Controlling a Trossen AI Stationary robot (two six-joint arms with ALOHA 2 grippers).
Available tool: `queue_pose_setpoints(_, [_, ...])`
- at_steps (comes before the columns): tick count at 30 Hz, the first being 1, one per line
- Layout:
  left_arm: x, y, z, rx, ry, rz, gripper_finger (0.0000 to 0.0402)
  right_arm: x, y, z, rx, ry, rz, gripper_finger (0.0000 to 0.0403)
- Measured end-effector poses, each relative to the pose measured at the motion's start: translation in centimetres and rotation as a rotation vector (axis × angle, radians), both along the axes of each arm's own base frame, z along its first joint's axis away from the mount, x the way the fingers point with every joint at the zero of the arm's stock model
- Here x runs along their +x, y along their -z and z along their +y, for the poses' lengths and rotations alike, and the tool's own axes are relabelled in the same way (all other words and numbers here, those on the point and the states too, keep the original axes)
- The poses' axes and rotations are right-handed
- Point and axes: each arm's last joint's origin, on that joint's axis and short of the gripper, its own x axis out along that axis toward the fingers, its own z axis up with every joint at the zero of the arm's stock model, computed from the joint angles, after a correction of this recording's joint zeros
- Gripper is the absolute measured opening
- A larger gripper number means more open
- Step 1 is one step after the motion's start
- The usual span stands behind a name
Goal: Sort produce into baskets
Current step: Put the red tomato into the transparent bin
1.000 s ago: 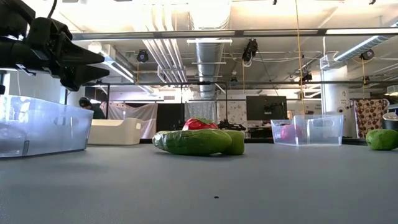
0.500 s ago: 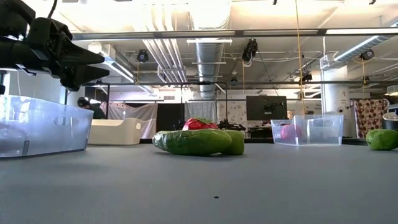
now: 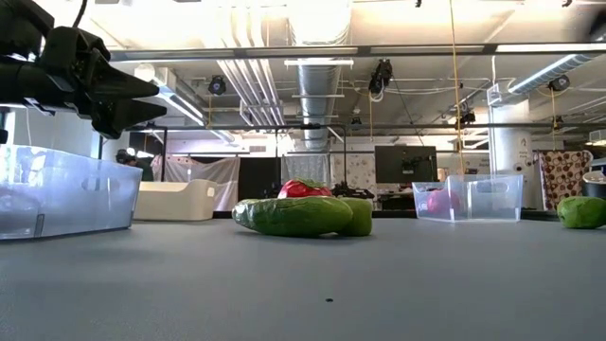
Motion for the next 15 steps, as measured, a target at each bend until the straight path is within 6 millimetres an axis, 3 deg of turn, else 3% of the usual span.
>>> queue_pose_setpoints(8, [0.0, 0.0, 0.0, 0.000, 0.000, 0.000, 0.0253, 1.0, -7.3, -9.8, -0.416, 0.071, -0.309, 0.0290])
queue_pose_setpoints(15, [0.0, 0.0, 0.0, 0.000, 0.000, 0.000, 0.0253, 0.5, -10.0, -20.5, -0.676, 0.220, -0.383, 0.0289])
